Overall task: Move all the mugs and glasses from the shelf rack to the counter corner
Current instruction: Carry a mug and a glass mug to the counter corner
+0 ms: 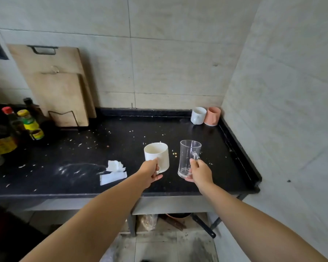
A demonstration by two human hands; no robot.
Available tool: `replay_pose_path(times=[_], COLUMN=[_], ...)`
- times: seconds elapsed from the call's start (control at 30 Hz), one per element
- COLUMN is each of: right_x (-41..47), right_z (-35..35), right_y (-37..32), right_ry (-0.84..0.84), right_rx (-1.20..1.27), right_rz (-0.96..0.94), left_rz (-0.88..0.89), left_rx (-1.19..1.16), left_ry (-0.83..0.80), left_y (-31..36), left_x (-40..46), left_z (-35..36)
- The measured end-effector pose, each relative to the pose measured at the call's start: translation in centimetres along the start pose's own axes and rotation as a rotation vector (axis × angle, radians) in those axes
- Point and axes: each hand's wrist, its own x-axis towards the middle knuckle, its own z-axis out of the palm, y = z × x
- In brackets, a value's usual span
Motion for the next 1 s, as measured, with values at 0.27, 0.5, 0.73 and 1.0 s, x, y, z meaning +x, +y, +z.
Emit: replay_pose_path(times=[0.27,0.5,0.73,1.0], right_x=[13.6,24.4,33.1,39.8], right_z=[2.1,4.5,6.9,8.8], right_y=[-2.7,-5.1,-6.6,-5.6], right_ry=[0.023,0.000,0.031,0.065], right_rx=[0.015,0.026,0.020,0.047], right_rz=[0.037,0.113,0.075,0.006], left_rz=[-0.021,-0.055,-0.004,0.086], left_rx=[0.044,0.132,0.125,0.143], left_ry=[-0.025,-0.077,-0.057,-0.010], left_y=[6.7,12.5,15.0,15.9], left_x=[11.7,21.0,28.5,34.6], left_z=[4.1,6.9,10.0,13.0])
